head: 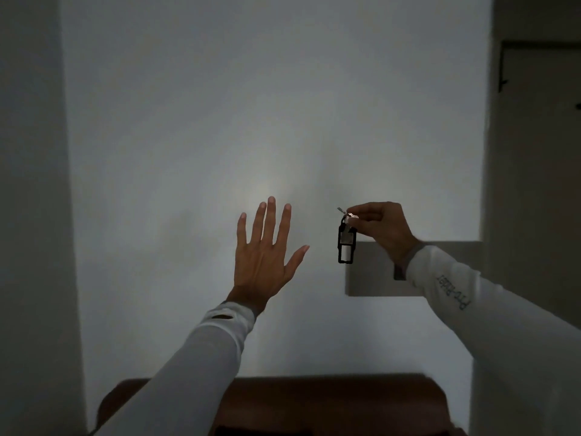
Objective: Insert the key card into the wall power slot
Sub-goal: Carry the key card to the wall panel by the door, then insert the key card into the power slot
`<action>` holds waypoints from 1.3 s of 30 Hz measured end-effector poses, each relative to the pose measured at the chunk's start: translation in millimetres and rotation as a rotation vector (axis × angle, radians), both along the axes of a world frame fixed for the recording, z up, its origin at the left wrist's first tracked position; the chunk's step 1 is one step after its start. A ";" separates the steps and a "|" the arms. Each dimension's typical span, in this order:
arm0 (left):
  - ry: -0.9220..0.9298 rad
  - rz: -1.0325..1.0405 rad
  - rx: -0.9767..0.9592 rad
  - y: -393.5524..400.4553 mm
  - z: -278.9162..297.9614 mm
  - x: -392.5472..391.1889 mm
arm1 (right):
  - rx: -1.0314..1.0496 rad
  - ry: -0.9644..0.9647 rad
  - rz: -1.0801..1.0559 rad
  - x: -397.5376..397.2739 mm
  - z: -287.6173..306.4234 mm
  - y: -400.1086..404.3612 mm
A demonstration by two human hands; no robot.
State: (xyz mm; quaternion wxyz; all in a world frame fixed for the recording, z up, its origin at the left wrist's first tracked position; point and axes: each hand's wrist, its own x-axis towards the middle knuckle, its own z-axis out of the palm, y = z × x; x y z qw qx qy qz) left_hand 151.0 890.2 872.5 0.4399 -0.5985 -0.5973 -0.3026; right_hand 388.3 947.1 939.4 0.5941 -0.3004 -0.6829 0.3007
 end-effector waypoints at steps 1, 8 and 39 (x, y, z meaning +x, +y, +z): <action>-0.005 -0.018 -0.001 12.3 1.3 3.3 | -0.004 -0.009 -0.013 4.9 0.2 9.8; 0.000 -0.126 0.002 116.9 -5.6 29.9 | -0.013 0.009 -0.189 46.7 -12.8 87.3; 0.026 0.006 -0.101 424.9 -83.5 284.4 | 0.003 -0.018 -0.152 280.1 -99.6 449.1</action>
